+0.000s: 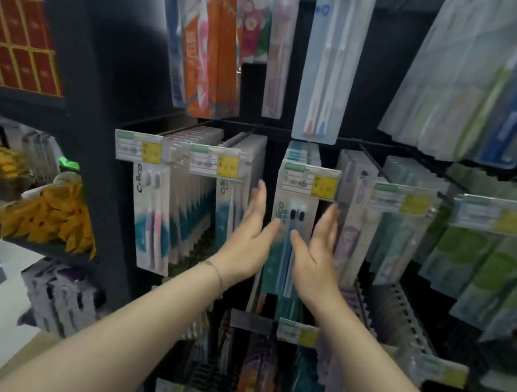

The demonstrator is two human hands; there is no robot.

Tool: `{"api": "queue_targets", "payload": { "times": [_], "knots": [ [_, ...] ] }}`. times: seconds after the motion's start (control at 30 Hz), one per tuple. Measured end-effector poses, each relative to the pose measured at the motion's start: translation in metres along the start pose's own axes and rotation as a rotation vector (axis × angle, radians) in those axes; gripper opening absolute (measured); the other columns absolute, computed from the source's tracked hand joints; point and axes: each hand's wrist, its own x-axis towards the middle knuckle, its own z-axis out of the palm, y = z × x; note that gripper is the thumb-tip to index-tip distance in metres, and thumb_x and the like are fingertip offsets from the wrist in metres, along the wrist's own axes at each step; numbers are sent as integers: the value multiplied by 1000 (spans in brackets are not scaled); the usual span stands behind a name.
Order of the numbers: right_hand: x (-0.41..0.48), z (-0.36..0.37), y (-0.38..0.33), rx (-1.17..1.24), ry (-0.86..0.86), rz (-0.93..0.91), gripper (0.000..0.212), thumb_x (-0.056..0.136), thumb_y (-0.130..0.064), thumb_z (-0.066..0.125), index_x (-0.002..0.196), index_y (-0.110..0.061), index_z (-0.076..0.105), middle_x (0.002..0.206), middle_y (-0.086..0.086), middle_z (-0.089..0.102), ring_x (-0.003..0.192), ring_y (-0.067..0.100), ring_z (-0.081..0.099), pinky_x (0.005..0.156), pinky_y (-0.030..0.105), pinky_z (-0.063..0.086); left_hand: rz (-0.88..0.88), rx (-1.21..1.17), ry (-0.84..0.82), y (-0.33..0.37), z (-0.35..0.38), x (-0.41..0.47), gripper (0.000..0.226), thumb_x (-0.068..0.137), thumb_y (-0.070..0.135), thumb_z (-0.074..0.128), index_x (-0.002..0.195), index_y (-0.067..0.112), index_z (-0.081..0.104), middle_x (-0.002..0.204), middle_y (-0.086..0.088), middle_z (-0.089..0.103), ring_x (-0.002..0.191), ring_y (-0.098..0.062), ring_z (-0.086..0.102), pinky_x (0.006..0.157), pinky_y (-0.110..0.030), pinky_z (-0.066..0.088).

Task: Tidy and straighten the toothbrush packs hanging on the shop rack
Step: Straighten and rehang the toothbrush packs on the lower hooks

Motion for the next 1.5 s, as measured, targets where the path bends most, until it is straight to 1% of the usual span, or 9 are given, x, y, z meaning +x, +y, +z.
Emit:
{"api": "queue_targets", "payload": {
  "times": [0.13, 0.27, 0.47, 0.63, 0.9, 1.07, 1.23, 1.37, 1.5],
  "knots": [
    [8, 6, 1, 117, -64, 19, 75, 105, -36, 35, 152, -30, -23, 158, -14, -29, 144, -2, -24, 118, 25, -10, 0, -140, -20, 0, 15, 15, 63, 108, 32, 30, 155, 36, -12, 165, 14, -10, 149, 0, -8, 121, -23, 1],
    [18, 12, 8, 155, -74, -13, 76, 104, -38, 36, 151, -32, -24, 159, -16, -27, 145, -3, -23, 123, 36, -7, 2, -182, -43, -6, 19, 28, 62, 109, 24, 30, 157, 31, -9, 165, 16, 4, 143, 12, 8, 107, 3, 11],
    [27, 16, 14, 135, -100, 15, 76, 104, -43, 35, 149, -39, -27, 158, -16, -30, 144, -3, -24, 124, 40, -4, 14, -162, -23, -16, 21, 43, 65, 105, 37, 35, 158, 32, -2, 164, 14, 18, 149, 1, 14, 126, -39, 12],
    [27, 14, 13, 91, -111, 31, 76, 104, -46, 32, 147, -39, -30, 155, -16, -35, 141, -4, -29, 121, 33, -9, 32, -100, -5, -20, 24, 47, 85, 88, 65, 35, 157, 34, -2, 166, 13, 8, 152, -4, 3, 125, -47, 10],
    [7, 0, 5, 58, -45, -5, 76, 103, -41, 35, 150, -34, -25, 158, -13, -30, 142, -4, -26, 106, 13, -11, 39, -49, 102, -8, 25, 22, 79, 103, 41, 40, 151, 41, -22, 164, 12, -17, 150, -5, -16, 125, -47, 0],
    [-8, -21, 1, 52, 54, -44, 75, 103, -32, 46, 156, -29, -6, 163, -15, -5, 148, -2, -7, 121, 28, 1, 124, -106, 348, 5, 25, 0, 75, 99, 21, 55, 154, 33, 6, 157, 20, 6, 150, -14, 15, 122, -47, 23],
    [-22, -45, 0, 10, 124, -17, 73, 96, -23, 59, 156, -22, 17, 161, -10, 18, 148, 3, 12, 121, 29, 14, 192, -3, 458, 16, 38, -18, 51, 92, 11, 59, 127, 34, 30, 122, 12, 31, 113, -10, 41, 100, -43, 46],
    [-24, -65, 8, 43, 218, -29, 55, 95, -17, 60, 145, -19, 38, 147, -8, 40, 130, -4, 32, 110, 18, 25, 338, 120, 344, 33, 58, -24, 30, 90, 4, 57, 111, 22, 46, 106, 7, 44, 96, -4, 48, 83, -17, 42],
    [-15, -87, 28, 93, 197, -1, 56, 99, -21, 53, 150, -23, 32, 153, -7, 36, 139, 0, 30, 118, 28, 26, 302, 149, 124, 49, 88, -17, 31, 96, 12, 55, 126, 23, 54, 119, 12, 52, 111, 0, 49, 90, -10, 41]
  ]
}}
